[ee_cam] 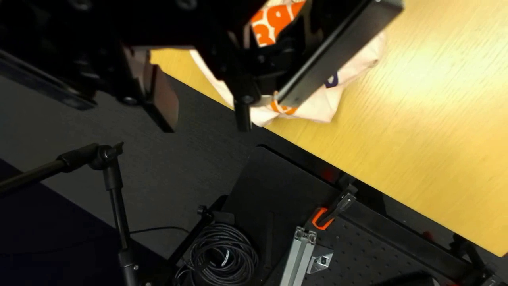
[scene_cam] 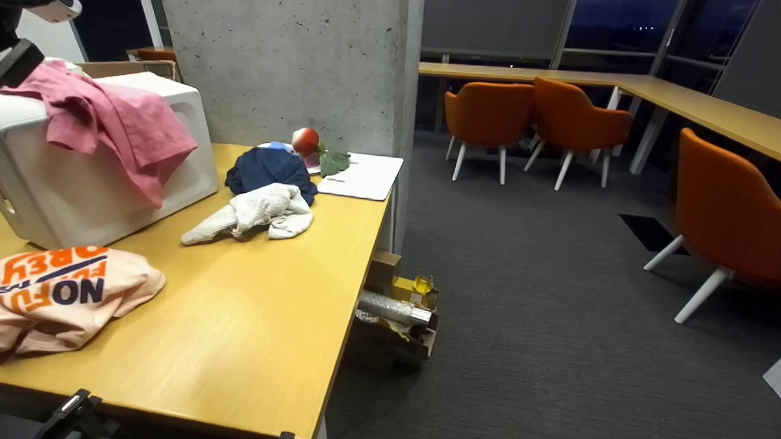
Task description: Put the pink shirt on the left and the white towel on the right
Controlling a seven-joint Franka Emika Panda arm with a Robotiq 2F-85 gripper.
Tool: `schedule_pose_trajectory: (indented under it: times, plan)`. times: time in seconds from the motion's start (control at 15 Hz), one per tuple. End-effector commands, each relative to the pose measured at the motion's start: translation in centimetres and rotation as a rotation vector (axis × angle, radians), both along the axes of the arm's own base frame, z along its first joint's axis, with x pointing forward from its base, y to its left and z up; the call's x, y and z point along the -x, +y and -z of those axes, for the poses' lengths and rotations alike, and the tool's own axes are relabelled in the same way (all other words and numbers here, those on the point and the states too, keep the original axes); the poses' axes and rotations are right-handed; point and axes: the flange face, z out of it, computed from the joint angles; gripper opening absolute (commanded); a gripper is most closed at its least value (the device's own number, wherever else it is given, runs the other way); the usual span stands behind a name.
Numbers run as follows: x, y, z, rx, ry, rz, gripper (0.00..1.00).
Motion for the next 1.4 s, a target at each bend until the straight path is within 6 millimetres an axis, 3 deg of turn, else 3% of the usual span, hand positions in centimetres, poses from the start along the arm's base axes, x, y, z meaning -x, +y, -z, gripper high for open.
schedule_pose_trajectory:
  times: [0.0,0.2,0.33,0.53,0.73,0.8,1.0,1.2,1.33]
  plan:
    - [-1.3,-2.5,-3.7,0.004,-0.107,0.015,0.74]
    - [-4.2,-6.9,-5.5,0.040,-0.239,0.078,0.98]
    - [-6.5,-10.8,-6.3,0.065,-0.325,0.134,1.00]
    - [-10.6,-15.9,-4.6,0.116,-0.465,0.203,1.00]
    - [-13.5,-20.1,-3.3,0.124,-0.556,0.295,1.00]
    - [-12.5,-18.9,-3.4,0.110,-0.506,0.267,1.00]
    - [-13.6,-21.0,-2.4,0.114,-0.527,0.297,1.00]
    - [-13.7,-20.5,-2.8,0.126,-0.554,0.297,1.00]
    - [-14.7,-20.7,0.2,0.131,-0.556,0.298,1.00]
